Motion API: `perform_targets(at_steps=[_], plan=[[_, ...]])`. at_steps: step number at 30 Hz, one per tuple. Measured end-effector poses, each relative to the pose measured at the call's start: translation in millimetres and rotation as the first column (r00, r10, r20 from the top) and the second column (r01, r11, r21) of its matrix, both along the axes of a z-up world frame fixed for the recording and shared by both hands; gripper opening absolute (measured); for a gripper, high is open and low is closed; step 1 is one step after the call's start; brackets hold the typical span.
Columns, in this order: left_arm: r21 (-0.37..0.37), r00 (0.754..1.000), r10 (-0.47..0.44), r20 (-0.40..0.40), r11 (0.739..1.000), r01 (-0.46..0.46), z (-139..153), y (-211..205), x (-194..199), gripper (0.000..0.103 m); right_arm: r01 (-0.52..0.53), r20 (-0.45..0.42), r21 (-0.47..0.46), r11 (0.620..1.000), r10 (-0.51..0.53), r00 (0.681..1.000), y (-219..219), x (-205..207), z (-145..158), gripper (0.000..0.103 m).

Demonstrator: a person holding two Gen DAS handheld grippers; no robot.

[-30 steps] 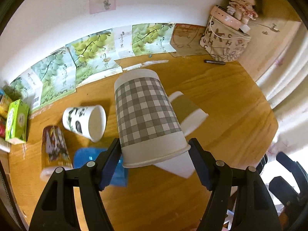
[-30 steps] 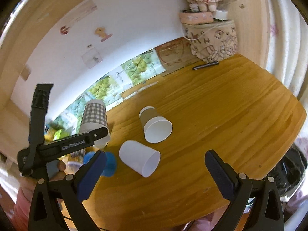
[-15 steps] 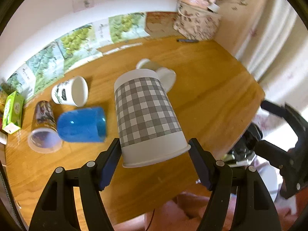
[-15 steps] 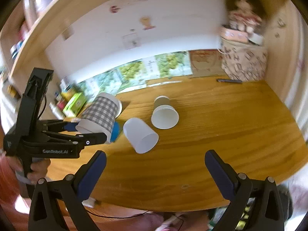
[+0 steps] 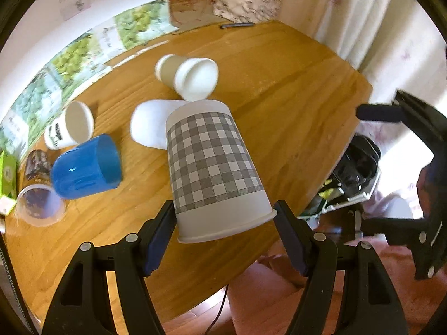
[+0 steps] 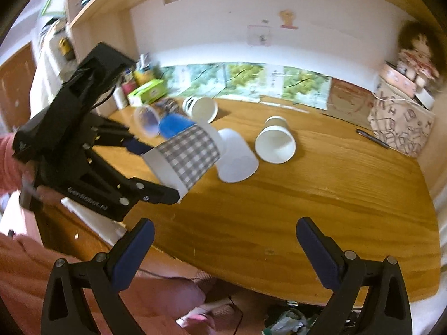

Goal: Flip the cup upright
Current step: 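Lift the gray plaid cup with the left tool and tilt it, then grasp the plaid cup rim with the right tool while the left tool releases it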

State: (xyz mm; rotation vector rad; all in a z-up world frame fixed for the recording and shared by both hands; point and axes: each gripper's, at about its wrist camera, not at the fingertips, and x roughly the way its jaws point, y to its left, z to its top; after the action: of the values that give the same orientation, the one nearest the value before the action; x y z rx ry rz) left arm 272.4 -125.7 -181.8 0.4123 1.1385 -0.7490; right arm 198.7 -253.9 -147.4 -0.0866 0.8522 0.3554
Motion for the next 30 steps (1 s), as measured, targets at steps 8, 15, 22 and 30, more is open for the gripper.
perform_targets(at_steps=[8,15,22,30], plan=[[0.057,0.984,-0.179,-0.020,0.982,0.180,-16.2,-14.8,-11.7,0.075,-0.097,-0.030,-0.052,0.994,0.095,0.995,-2.3,-2.1,-14.0,0.102],[0.104,0.960,-0.267,-0.079,0.956,0.275,-29.3,-25.1,-11.8,0.076,-0.163,-0.066,-0.087,0.983,0.157,0.985,-6.3,3.3,-24.5,0.102],[0.133,0.936,-0.324,-0.137,0.930,0.342,-36.2,-34.6,-4.4,0.077,-0.298,-0.109,-0.172,0.939,0.283,0.953,-2.6,9.9,-32.7,0.102],[0.164,0.906,-0.377,-0.190,0.898,0.408,-45.3,-42.1,1.9,0.077,-0.455,-0.152,-0.267,0.850,0.429,0.891,8.0,26.4,-35.9,0.102]])
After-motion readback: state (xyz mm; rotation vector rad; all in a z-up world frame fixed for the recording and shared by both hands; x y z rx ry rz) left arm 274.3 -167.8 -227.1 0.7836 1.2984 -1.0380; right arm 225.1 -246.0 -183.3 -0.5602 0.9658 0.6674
